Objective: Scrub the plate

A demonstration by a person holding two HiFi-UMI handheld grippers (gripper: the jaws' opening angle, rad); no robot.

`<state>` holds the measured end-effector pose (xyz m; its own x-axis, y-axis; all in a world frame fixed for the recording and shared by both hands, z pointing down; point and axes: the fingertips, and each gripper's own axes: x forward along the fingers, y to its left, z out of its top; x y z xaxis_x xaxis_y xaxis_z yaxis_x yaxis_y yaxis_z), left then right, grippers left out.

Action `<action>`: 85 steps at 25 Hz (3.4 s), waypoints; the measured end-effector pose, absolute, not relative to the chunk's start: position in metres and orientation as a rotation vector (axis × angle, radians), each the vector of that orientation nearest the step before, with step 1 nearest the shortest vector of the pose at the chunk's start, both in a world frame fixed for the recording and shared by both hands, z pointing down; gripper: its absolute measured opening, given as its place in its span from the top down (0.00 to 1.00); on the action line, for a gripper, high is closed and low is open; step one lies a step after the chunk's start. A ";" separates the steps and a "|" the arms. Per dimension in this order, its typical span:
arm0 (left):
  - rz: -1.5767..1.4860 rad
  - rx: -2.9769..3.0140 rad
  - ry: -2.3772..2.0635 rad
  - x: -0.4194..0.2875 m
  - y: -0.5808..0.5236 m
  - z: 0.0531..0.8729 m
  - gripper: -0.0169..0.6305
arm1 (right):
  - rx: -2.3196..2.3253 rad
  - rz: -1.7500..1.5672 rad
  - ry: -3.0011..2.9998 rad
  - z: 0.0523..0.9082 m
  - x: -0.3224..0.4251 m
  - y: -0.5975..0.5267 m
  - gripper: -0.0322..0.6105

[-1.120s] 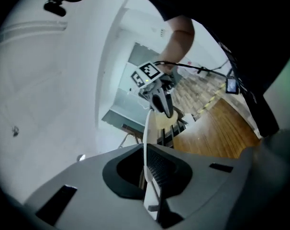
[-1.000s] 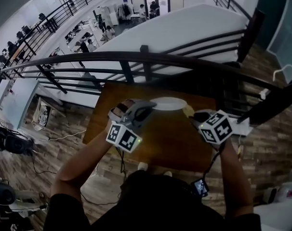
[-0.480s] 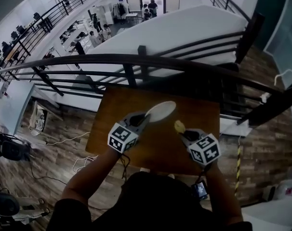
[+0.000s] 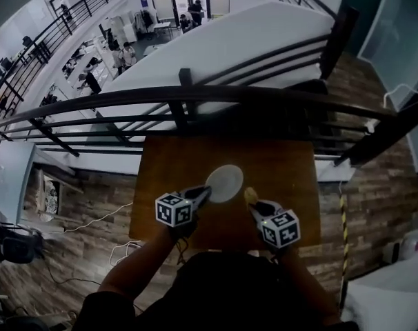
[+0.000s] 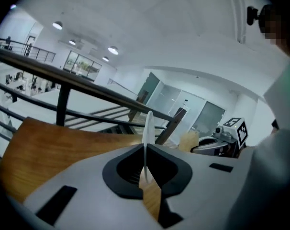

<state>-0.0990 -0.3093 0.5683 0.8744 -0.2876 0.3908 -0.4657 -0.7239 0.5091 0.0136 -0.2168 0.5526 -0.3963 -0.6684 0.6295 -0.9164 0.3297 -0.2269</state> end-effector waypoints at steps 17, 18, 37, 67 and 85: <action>0.425 1.988 -0.370 -0.119 -0.284 0.703 0.94 | 1.528 0.975 -2.001 0.594 -0.029 -0.207 0.87; 0.431 1.969 -0.367 -0.118 -0.283 0.711 0.94 | 1.528 0.980 -1.987 0.596 -0.029 -0.206 0.87; 0.564 1.812 -0.335 -0.106 -0.283 0.805 0.94 | 1.558 1.091 -1.846 0.628 -0.014 -0.176 0.86; 0.921 2.003 -0.487 -0.096 -0.285 0.856 0.68 | 1.541 1.123 -1.849 0.632 -0.008 -0.173 0.86; 0.891 2.070 -0.683 -0.099 -0.284 0.812 0.56 | 1.475 1.085 -1.969 0.620 0.012 -0.169 0.86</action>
